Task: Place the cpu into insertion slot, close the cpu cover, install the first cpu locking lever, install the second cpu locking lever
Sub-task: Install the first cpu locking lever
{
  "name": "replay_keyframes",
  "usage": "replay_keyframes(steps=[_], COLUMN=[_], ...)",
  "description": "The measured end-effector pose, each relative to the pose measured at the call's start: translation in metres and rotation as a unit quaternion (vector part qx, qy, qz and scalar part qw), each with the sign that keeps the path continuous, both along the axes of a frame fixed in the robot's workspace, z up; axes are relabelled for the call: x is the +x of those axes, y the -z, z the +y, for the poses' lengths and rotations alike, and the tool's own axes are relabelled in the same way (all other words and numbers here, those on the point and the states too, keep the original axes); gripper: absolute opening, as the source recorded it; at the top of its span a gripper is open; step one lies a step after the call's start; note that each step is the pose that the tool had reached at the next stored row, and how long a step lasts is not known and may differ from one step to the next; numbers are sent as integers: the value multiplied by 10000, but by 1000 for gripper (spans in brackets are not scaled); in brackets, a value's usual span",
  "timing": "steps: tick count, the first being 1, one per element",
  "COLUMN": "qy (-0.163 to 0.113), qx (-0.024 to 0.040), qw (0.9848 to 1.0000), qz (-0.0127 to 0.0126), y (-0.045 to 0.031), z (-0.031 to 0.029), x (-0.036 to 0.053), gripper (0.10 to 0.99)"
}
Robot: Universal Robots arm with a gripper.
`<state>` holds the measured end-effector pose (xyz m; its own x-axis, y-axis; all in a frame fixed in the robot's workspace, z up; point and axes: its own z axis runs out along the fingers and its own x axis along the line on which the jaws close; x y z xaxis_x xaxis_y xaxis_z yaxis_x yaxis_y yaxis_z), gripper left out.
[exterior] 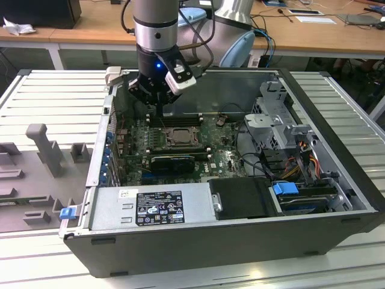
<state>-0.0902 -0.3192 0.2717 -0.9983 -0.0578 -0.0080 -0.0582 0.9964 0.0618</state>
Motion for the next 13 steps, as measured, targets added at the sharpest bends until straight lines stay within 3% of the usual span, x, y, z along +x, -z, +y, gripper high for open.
replay_keyframes(steps=[13], qy=[-14], qx=[-1], qw=[10000], qz=[-1], y=[48], z=[18], x=[-187], gripper=[106])
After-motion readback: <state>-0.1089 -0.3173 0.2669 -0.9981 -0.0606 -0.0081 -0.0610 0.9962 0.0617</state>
